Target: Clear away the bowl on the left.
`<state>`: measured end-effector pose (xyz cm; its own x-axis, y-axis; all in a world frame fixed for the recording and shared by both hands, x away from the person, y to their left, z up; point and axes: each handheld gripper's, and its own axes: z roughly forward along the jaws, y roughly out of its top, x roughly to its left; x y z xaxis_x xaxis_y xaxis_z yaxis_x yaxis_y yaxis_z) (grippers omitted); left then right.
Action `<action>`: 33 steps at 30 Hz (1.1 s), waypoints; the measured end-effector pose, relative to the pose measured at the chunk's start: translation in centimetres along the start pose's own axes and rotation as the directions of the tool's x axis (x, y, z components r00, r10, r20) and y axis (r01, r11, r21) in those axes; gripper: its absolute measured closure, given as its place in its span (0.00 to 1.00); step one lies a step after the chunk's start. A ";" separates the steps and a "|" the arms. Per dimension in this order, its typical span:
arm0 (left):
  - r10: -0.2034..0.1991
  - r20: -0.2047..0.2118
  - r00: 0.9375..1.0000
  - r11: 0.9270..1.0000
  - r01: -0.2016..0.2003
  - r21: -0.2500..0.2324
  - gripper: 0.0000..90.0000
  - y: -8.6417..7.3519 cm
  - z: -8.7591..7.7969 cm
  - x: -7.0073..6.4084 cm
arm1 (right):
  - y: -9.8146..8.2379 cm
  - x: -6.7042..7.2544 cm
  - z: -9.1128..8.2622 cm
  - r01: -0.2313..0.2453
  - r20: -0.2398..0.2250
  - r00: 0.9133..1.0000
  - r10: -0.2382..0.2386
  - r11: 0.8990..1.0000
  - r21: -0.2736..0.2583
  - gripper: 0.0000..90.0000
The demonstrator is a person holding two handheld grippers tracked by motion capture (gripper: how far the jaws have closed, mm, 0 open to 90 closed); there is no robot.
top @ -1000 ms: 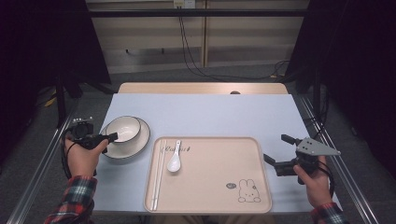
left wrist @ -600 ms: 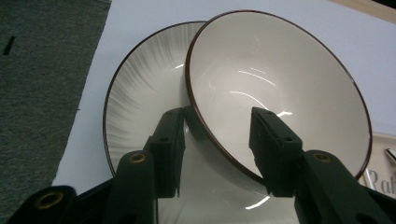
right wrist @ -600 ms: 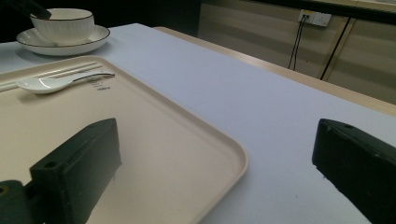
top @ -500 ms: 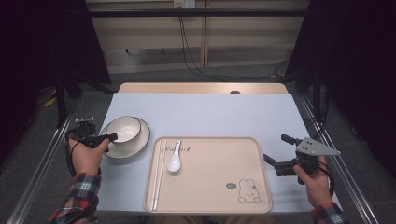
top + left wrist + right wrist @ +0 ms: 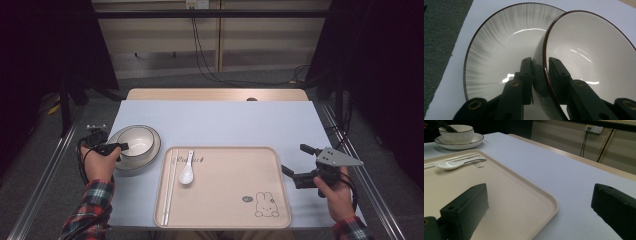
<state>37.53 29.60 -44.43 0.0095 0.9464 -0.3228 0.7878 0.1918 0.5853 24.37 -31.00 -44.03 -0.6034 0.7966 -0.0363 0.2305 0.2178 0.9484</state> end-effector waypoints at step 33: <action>-0.008 0.089 0.996 1.000 0.007 0.015 0.92 0.3 -1.4 -1.1 | 0.0 0.0 -0.3 -0.001 0.009 1.000 0.001 1.000 0.005 0.00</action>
<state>36.92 29.00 -42.83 0.0582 0.9179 -0.3924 0.7968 0.1942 0.5723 24.16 -31.22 -43.98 -0.5963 0.8019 -0.0386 0.2346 0.2200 0.9469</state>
